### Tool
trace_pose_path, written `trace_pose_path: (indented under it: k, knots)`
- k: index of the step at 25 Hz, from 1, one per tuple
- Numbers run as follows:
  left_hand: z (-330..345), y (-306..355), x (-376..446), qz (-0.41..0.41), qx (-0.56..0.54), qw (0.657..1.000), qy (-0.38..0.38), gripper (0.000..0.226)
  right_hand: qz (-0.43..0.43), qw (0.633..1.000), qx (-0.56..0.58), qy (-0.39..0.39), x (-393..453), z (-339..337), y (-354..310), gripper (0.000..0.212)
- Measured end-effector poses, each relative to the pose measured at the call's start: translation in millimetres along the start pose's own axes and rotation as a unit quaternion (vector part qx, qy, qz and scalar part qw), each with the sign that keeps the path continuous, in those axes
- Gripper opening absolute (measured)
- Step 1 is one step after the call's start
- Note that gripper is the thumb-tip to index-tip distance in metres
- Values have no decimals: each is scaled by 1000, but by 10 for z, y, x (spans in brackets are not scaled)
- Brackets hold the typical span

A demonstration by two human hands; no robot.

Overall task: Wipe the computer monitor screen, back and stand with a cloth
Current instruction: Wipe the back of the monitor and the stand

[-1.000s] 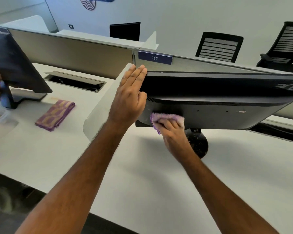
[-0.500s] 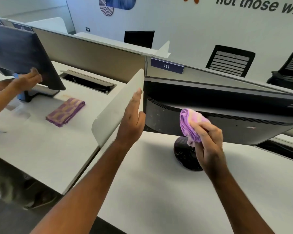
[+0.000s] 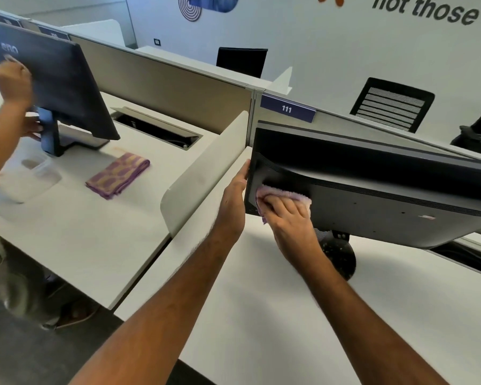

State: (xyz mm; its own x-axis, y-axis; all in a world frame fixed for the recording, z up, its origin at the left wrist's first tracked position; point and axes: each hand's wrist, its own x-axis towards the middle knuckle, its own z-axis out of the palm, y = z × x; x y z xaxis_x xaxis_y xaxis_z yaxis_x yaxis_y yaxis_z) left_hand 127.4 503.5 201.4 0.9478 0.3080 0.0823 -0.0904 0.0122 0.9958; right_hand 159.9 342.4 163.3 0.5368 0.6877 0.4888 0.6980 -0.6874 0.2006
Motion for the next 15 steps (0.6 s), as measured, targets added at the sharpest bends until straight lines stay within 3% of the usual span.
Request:
trace_pose_path:
  k: [5,8,12,15]
  knots:
    - [-11,-49,61,-39,-41,998,20,49,42,994,-5,-106,-352,403,-45,55]
    - [-69,-51,67,-36,-45,998,7,48,102,985,50,-132,-522,267,35,59]
    - [-150,-123,93,-26,-43,999,-14,46,81,987,123,61,-381,-564,-35,52]
    - [-187,-139,142,3,12,1000,-7,47,17,980,93,176,-37,-1060,-73,42]
